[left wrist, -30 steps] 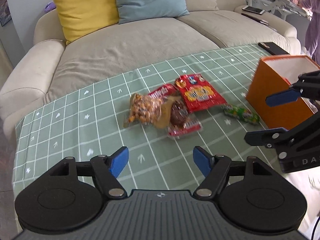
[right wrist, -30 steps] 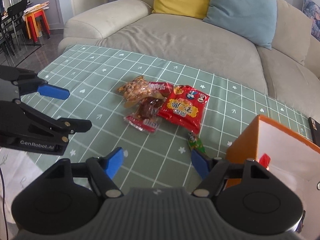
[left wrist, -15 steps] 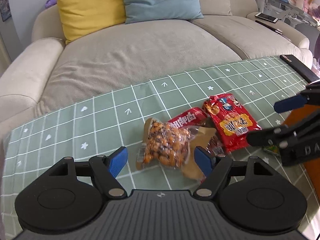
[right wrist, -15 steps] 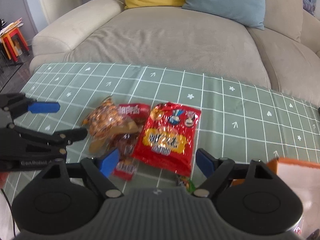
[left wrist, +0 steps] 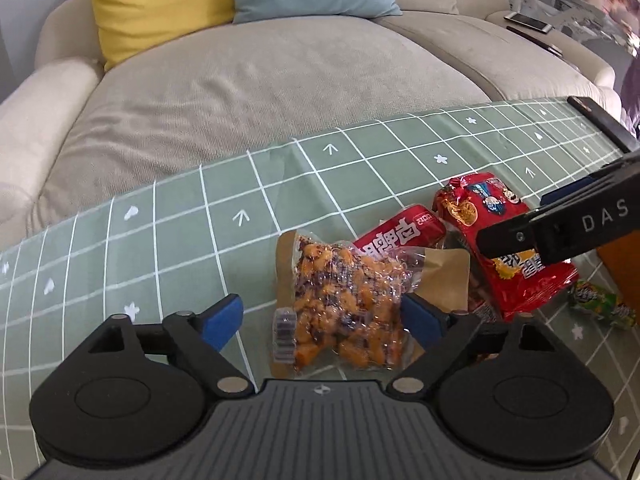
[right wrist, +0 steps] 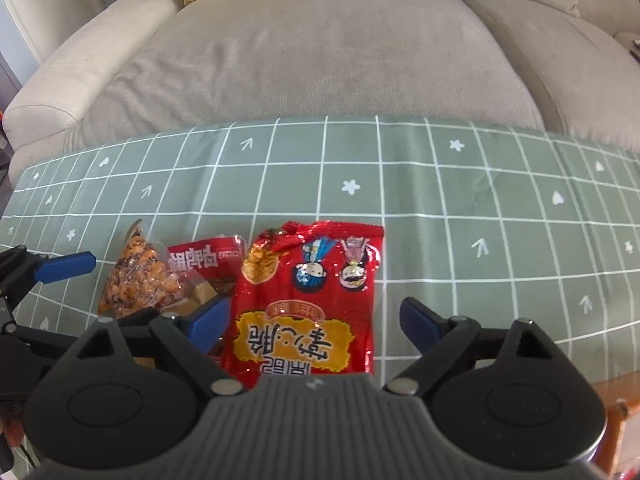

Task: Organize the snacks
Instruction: 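Grasp the clear peanut bag with the left tool while the right tool grasps the red packet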

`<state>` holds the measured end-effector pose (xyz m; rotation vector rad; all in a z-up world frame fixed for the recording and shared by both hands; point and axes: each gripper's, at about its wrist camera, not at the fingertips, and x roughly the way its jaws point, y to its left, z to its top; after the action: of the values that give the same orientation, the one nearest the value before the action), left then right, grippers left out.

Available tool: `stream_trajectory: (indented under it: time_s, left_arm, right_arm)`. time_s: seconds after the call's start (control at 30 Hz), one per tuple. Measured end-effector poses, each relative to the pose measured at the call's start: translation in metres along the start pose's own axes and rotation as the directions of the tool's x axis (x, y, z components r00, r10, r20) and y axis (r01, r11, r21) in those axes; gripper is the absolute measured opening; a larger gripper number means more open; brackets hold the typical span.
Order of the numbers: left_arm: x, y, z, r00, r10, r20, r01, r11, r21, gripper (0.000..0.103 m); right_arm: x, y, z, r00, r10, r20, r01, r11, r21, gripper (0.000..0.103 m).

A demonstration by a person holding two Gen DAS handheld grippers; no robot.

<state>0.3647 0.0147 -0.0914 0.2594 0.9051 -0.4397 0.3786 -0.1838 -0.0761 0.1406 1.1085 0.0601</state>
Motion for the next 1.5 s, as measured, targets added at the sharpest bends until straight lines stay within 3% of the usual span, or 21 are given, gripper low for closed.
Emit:
stream_trajectory:
  time_s: [0.17,0.23,0.3,0.37,0.5,0.67,0.9,1.07,1.27,1.5]
  left_arm:
    - [0.007,0.008,0.003,0.999,-0.039,-0.014,0.038,0.997,-0.064,0.103]
    - [0.007,0.010,0.002,0.997,-0.070,-0.015,0.068,0.993,-0.098,0.101]
    - [0.004,0.010,-0.001,0.994,-0.110,-0.006,0.108,0.985,-0.136,0.082]
    - [-0.001,0.007,-0.003,0.997,-0.077,-0.019,0.073,0.983,-0.171,0.081]
    - [-0.014,0.001,-0.016,0.998,-0.044,-0.050,0.031,0.970,-0.241,0.066]
    - [-0.040,-0.005,-0.043,0.993,0.019,-0.114,-0.056,0.940,-0.336,0.065]
    - [-0.085,-0.007,-0.095,0.991,0.038,-0.130,-0.095,0.880,-0.465,0.065]
    - [-0.116,-0.024,-0.125,0.991,0.057,-0.124,-0.110,0.872,-0.477,0.065]
    - [-0.143,-0.043,-0.154,0.991,0.041,-0.126,-0.102,0.843,-0.529,0.065]
    - [-0.160,-0.070,-0.179,0.990,0.016,-0.138,-0.083,0.862,-0.500,0.065]
  right_arm:
    - [0.015,-0.002,-0.001,0.999,0.017,-0.031,-0.017,1.000,0.015,0.089]
    - [0.017,0.000,-0.004,0.999,0.024,-0.033,-0.023,1.000,0.006,0.083]
    - [0.016,0.003,-0.007,1.000,0.012,-0.025,-0.012,1.000,-0.015,0.079]
    - [0.015,0.001,-0.008,0.999,0.018,-0.026,-0.018,1.000,-0.007,0.075]
    - [0.009,0.003,-0.016,0.999,0.027,-0.037,-0.028,0.999,-0.033,0.071]
    - [-0.005,0.026,-0.037,0.999,0.022,-0.038,-0.027,0.990,-0.140,0.068]
    - [-0.036,0.051,-0.077,0.998,0.041,-0.039,-0.049,0.975,-0.217,0.068]
    - [-0.064,0.056,-0.114,0.998,0.062,-0.018,-0.064,0.970,-0.236,0.068]
    - [-0.098,0.056,-0.169,0.996,0.086,0.021,-0.079,0.970,-0.228,0.068]
    - [-0.124,0.049,-0.226,0.995,0.097,0.025,-0.089,0.971,-0.220,0.068]
